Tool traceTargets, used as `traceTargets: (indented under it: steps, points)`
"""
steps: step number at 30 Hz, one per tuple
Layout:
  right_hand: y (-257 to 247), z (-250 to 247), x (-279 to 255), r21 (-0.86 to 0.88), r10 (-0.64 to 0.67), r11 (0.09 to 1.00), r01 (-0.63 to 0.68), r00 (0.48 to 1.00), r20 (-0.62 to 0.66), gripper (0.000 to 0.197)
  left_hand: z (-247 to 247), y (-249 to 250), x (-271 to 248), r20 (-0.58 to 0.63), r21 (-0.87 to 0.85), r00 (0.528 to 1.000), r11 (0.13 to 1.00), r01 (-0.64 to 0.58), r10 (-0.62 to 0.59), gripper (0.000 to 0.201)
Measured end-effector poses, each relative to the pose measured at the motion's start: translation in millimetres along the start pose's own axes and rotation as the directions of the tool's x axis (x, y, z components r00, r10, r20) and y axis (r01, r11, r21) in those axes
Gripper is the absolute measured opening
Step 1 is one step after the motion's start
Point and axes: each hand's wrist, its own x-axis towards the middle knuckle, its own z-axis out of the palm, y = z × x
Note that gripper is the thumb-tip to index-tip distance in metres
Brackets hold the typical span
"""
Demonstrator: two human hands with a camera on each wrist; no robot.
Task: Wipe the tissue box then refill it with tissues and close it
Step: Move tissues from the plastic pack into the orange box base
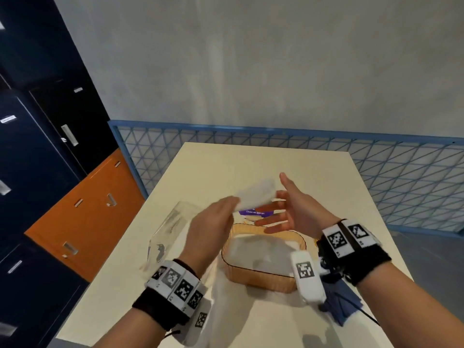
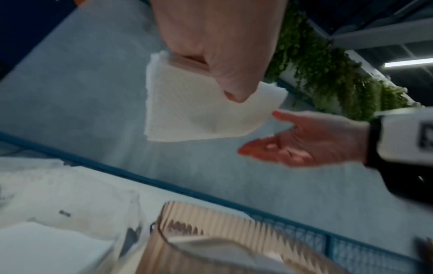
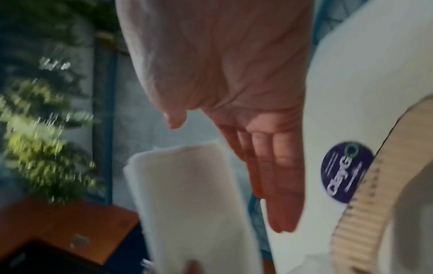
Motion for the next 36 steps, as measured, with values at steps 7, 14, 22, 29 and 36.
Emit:
traceTargets:
  steps: [7, 14, 22, 29, 36]
  points:
    - [-11.0, -15.0, 2.6, -0.343, -0.209, 0.928, 0.144, 0.964, -0.162, 0.03, 28.1, 12.7, -22.1, 0.128, -0.257, 0.985, 0.963, -0.081, 0.117, 0.049]
    - [-17.4, -18.6, -14.0, -0.731, -0.486, 0.617, 0.291, 0.872, -0.063, 0.014, 25.5, 14.0, -1.6, 0.477, -0.672, 0.693, 0.284, 0.684, -0.54, 0.065]
    - [23.2, -22.7, -14.9, -0.515, -0.49, 0.782, 0.352, 0.858, -0.156, 0.011, 29.5, 9.8, 0.9, 0.465, -0.649, 0.735, 0.375, 0.662, -0.493, 0.04]
    - [101.6, -24.5, 1.3, -0.518, -0.315, 0.851, 0.091, 0.876, -0.365, 0.015, 53.3, 18.1, -28.0, 0.592, -0.427, 0.686, 0.557, 0.712, -0.423, 0.028]
    - [88.0, -33.7, 14.1, -0.381, -0.271, 0.922, 0.066, 0.813, -0.516, 0.02, 54.4, 12.4, -13.2, 0.502, -0.262, 0.644, 0.608, 0.749, -0.577, 0.012]
